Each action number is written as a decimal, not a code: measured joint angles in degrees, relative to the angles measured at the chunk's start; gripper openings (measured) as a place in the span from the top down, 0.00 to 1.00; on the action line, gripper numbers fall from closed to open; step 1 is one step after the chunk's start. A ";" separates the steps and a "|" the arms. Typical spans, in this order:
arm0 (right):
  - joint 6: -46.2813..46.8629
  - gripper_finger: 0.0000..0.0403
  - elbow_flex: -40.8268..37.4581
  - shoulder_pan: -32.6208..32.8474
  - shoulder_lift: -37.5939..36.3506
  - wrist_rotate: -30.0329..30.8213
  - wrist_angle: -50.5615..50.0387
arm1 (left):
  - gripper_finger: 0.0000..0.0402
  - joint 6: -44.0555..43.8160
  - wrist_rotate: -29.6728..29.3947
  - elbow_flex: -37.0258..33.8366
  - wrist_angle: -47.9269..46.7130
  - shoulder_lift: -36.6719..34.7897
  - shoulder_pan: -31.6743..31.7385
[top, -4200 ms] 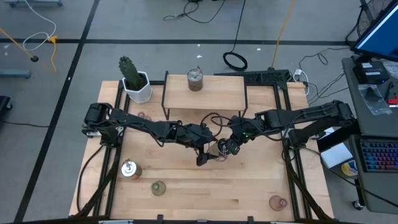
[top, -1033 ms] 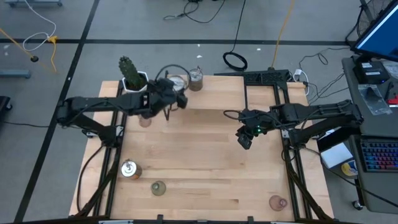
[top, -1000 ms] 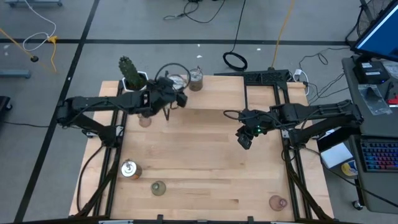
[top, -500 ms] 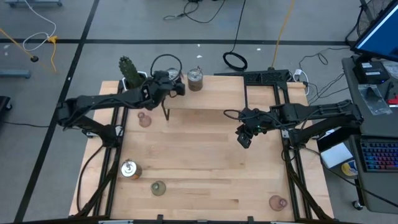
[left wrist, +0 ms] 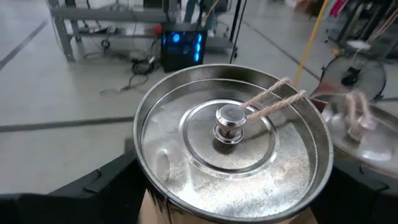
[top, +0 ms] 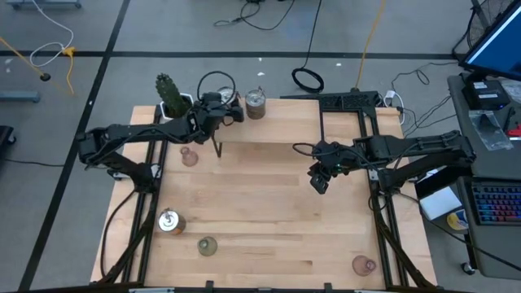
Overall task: Pick & Place candle stick holders
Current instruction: Put the right silver scented candle on the shelf, then put the silver scented candle on the shelf
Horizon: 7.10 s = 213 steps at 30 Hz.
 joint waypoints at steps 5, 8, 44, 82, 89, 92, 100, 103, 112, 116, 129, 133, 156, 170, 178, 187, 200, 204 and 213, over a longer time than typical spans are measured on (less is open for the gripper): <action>0.03 0.77 0.00 0.00 0.02 -0.01 1.15 | 0.11 0.05 0.94 -0.16 1.72 2.08 0.41; 0.04 0.78 0.00 0.00 0.02 0.00 1.48 | 0.11 0.28 0.50 -0.13 2.24 2.66 0.69; 0.90 0.77 0.00 0.00 0.02 0.22 1.38 | 0.06 0.52 3.16 -0.07 0.01 2.79 -0.44; 0.71 0.77 0.00 0.00 0.02 -0.22 1.36 | 0.06 3.50 4.63 -0.02 -1.79 2.74 0.71; 0.71 0.77 0.02 0.00 0.02 -0.24 1.36 | 0.06 3.02 4.76 -0.02 -2.20 2.73 0.96; 0.71 0.77 0.02 0.00 0.02 -0.24 1.36 | 0.06 3.26 4.82 -0.02 -2.24 2.73 0.96; 0.27 0.77 0.02 0.00 0.02 -0.13 1.36 | 0.05 3.52 5.00 -0.02 -2.40 2.73 0.96; 0.27 0.77 0.02 0.00 0.02 -0.09 1.36 | 0.03 3.47 5.08 -0.03 -2.77 2.74 0.96; 0.29 0.77 0.02 0.00 0.02 -0.07 1.36 | 0.04 3.26 4.93 -0.17 -2.85 2.85 0.96; 0.29 0.77 0.02 0.00 0.02 -0.04 1.36 | 0.03 3.09 4.88 -0.17 -2.65 2.36 0.94; 0.29 0.77 0.02 0.00 0.02 -0.04 1.36 | 0.02 7.05 4.56 -0.13 -2.55 -3.15 0.92; 0.29 0.77 0.02 0.00 0.02 -0.04 1.37 | 0.02 10.05 4.22 -0.12 1.56 -5.29 1.03; -3.66 0.77 0.02 0.00 0.02 -0.02 1.39 | 0.02 3.04 44.63 -0.11 -12.41 -29.44 -17.88; -6.44 0.77 0.02 0.00 0.02 -0.13 4.48 | 0.02 -35.74 42.07 -0.11 -41.13 -28.84 -39.84; -6.42 0.77 0.02 0.00 0.02 -0.22 4.42 | 0.02 -59.06 42.09 -0.11 -59.46 -27.25 -49.28; -6.39 0.77 0.02 0.00 0.00 0.07 4.42 | 0.02 -69.68 42.97 -0.11 -59.96 -21.35 -55.52; -7.89 0.77 0.02 0.00 0.00 0.20 4.44 | 0.02 -75.63 48.09 -0.11 -60.99 -13.18 -59.97; -7.90 0.77 0.02 0.00 0.00 0.07 4.44 | 0.02 -76.03 48.10 -0.11 -61.52 -11.83 -60.89; -8.34 0.77 0.02 0.00 0.00 -0.02 4.44 | 0.02 -69.16 46.68 -0.09 -61.32 -10.91 -61.95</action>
